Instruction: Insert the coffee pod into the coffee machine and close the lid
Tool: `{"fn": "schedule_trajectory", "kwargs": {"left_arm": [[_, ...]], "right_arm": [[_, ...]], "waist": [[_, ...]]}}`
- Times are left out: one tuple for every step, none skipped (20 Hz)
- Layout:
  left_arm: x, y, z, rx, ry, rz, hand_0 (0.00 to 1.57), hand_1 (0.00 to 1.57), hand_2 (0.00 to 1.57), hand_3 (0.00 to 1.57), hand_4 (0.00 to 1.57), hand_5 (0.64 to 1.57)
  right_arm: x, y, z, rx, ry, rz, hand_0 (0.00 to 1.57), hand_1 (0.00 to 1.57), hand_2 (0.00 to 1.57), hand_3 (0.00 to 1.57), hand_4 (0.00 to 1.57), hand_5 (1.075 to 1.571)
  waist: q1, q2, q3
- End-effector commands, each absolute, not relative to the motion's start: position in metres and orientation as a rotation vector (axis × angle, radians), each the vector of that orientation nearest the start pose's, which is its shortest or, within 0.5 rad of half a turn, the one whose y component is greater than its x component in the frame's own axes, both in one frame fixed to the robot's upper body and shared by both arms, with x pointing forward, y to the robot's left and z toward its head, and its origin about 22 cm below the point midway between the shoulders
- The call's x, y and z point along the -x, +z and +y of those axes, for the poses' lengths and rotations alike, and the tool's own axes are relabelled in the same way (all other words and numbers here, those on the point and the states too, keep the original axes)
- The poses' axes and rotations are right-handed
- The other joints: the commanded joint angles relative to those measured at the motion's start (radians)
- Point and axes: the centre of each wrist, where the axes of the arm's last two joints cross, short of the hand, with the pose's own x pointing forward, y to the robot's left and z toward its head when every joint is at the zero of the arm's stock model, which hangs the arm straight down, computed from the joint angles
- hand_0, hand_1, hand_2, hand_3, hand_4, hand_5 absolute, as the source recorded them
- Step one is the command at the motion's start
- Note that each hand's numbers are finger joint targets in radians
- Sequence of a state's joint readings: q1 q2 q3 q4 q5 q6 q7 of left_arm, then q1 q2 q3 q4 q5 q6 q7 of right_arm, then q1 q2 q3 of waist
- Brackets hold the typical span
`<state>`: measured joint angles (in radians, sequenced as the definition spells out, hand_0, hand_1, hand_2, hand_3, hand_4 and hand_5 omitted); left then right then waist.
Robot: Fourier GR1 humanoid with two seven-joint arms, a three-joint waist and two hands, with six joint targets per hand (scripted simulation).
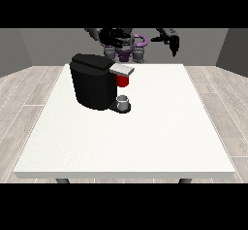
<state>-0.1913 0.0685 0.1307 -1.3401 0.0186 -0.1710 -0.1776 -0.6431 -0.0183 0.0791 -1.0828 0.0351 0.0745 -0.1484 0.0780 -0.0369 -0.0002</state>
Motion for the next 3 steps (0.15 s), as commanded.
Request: {"fn": "schedule_trajectory", "kwargs": {"left_arm": [[-0.288, -0.008, 0.249, 0.064, -0.082, -1.665, 0.0, 0.0, 0.0, 0.0, 0.19, 1.571], [-0.284, -0.017, 0.277, -0.002, -0.028, -1.66, 0.0, 0.0, 0.0, 0.0, 0.19, 1.571], [-0.265, -0.036, 0.288, 0.004, -0.03, -1.631, 0.0, 0.0, 0.0, 0.0, 0.19, 1.571]], "right_arm": [[-0.339, 0.022, -0.134, -0.27, 0.306, -1.735, 0.0, 0.0, 0.0, 0.0, 0.28, 1.571], [-0.327, 0.013, -0.138, -0.33, 0.33, -1.742, 0.0, 0.0, 0.0, 0.0, 0.25, 1.571], [-0.314, 0.001, -0.141, -0.325, 0.287, -1.701, 0.0, 0.0, 0.0, 0.0, 0.16, 1.571]], "waist": [[-0.026, -0.052, 0.0004], [-0.099, -0.048, 0.0002], [-0.113, -0.085, -0.0001]]}}
